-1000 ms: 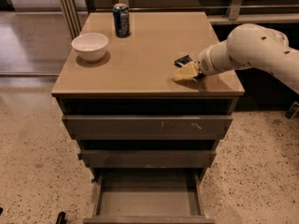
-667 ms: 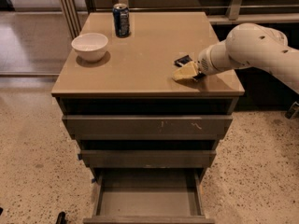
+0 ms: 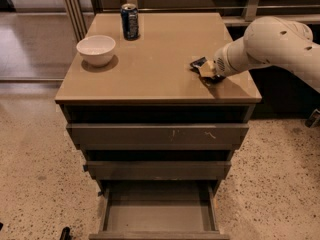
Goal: Place rxbar blueberry into bottom drawer
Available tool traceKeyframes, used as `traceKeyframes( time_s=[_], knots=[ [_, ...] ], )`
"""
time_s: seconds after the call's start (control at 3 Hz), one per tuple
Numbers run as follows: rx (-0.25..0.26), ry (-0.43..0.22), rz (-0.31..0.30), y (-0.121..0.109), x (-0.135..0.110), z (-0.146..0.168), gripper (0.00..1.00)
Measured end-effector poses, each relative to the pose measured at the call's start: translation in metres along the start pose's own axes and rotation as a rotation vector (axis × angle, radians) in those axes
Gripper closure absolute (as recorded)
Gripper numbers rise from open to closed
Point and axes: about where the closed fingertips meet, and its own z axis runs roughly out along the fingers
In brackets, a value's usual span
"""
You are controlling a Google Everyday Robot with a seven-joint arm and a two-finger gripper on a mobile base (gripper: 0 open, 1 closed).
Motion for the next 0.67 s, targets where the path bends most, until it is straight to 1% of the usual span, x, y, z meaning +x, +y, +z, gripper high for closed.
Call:
traceKeyframes(
  time_s=[0.33, 0.67],
  knots=[
    [0.002, 0.003, -0.003, 0.0015, -0.0055, -0.0061, 1.00],
    [0.002, 0.003, -0.003, 0.0015, -0.0055, -0.0061, 1.00]
  ],
)
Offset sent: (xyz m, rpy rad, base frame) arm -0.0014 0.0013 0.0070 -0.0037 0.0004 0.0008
